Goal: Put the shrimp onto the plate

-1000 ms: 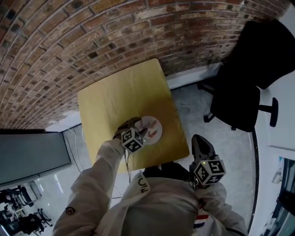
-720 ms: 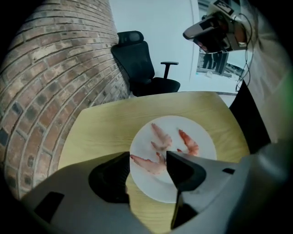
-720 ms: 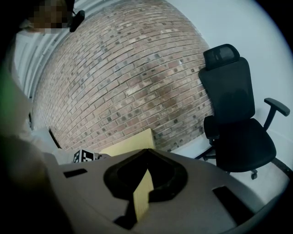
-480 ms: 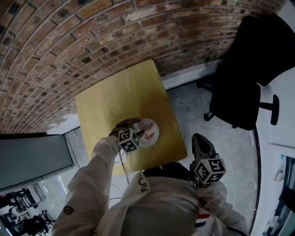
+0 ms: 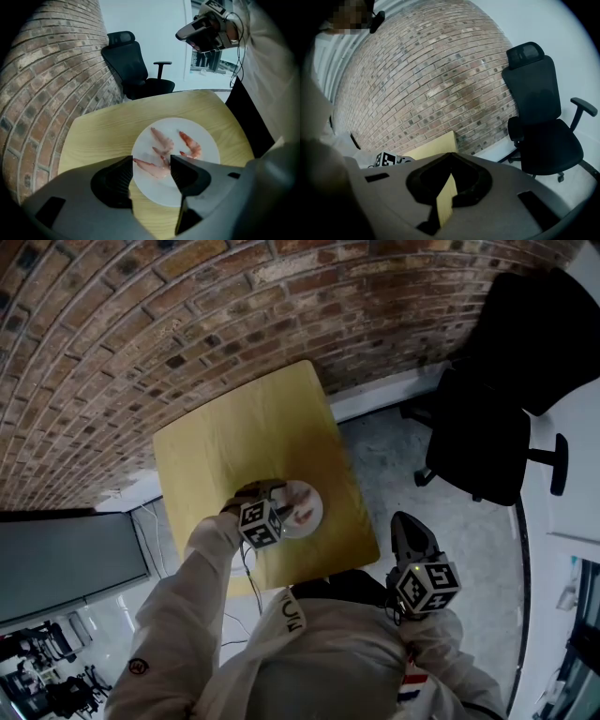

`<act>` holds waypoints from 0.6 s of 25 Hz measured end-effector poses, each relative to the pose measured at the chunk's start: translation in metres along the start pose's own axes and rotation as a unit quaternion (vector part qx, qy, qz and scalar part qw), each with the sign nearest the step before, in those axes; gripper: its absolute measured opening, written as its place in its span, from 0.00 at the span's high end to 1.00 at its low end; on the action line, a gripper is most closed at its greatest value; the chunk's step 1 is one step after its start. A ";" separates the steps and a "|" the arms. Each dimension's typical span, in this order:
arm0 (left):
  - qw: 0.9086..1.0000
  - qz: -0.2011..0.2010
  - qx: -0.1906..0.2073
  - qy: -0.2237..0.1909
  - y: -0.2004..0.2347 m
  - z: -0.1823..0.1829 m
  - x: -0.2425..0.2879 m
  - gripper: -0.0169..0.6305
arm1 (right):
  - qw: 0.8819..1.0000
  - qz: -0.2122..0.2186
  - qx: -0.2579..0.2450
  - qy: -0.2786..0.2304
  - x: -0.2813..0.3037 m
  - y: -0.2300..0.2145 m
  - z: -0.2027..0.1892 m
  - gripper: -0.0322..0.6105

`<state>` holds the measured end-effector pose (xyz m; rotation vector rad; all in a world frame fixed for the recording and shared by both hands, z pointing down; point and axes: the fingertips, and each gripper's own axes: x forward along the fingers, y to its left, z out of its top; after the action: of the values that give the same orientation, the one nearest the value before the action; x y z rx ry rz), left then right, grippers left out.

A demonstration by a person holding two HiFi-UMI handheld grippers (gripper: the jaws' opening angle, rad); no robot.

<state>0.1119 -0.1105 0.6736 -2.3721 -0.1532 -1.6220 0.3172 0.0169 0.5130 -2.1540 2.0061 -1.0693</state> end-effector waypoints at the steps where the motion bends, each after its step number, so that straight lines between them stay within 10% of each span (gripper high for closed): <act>1: 1.000 -0.001 0.000 -0.001 0.000 0.000 0.000 0.58 | 1.000 -0.001 0.000 0.000 0.000 0.000 -0.001 0.91; 15: 1.000 -0.014 -0.011 -0.012 -0.007 0.000 -0.002 0.58 | 1.000 -0.004 -0.005 0.004 -0.006 0.008 -0.007 0.91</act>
<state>0.1090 -0.1036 0.6727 -2.4173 -0.1738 -1.6173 0.3074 0.0236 0.5127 -2.1668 2.0130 -1.0728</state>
